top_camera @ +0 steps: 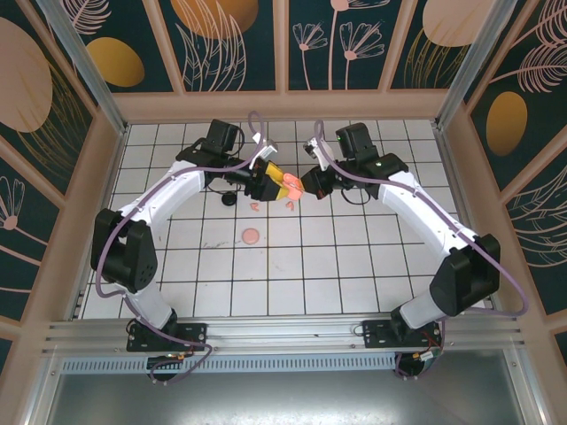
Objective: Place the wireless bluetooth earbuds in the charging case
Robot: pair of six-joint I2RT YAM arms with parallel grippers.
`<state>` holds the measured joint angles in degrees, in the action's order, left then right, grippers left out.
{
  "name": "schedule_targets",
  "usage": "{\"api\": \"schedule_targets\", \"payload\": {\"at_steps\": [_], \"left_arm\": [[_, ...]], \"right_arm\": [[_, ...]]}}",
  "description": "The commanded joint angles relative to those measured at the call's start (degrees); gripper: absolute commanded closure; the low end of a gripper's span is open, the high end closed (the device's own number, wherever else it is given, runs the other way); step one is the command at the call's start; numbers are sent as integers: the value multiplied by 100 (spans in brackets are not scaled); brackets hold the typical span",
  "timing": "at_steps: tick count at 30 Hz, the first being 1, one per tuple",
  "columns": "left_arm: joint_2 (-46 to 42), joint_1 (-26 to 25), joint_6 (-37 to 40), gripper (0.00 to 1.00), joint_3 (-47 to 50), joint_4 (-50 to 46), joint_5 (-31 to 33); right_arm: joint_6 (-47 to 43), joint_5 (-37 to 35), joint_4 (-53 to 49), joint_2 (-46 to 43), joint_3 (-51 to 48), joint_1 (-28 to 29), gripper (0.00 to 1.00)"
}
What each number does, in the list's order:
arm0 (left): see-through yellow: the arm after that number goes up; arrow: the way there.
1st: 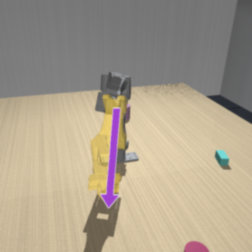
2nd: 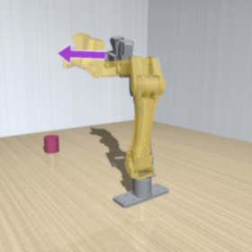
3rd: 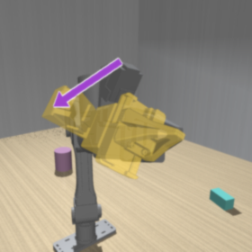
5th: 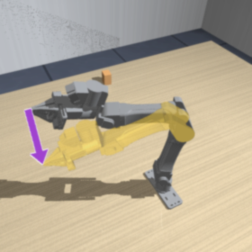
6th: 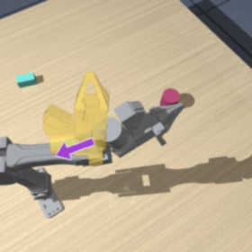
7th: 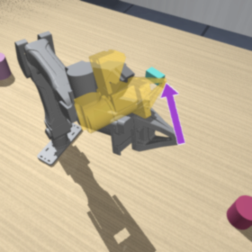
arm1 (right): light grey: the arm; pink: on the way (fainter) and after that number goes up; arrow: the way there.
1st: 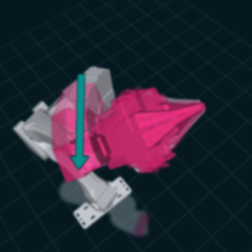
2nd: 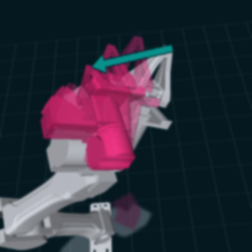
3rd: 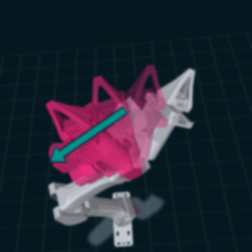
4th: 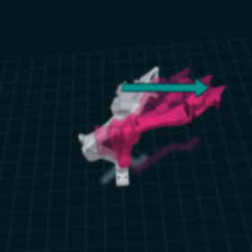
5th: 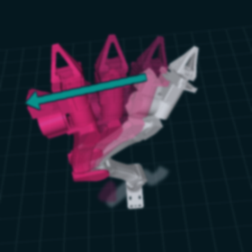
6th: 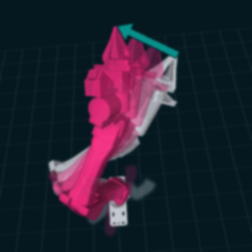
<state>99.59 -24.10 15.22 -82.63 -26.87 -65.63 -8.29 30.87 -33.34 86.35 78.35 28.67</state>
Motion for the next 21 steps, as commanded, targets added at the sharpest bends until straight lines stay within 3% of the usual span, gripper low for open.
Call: {"api": "schedule_targets", "payload": {"at_steps": [1, 13, 21], "left_arm": [[87, 28, 220, 30, -6, -107, -218], [138, 28, 346, 48, 28, -151, -319], [133, 28, 376, 68, 36, -153, -420]], "right_arm": [[-67, -73, -59, 98, 293, 82, 100], [-6, -177, -1, 157, 357, 165, 100], [38, -191, 40, 192, 411, 236, 100]]}}
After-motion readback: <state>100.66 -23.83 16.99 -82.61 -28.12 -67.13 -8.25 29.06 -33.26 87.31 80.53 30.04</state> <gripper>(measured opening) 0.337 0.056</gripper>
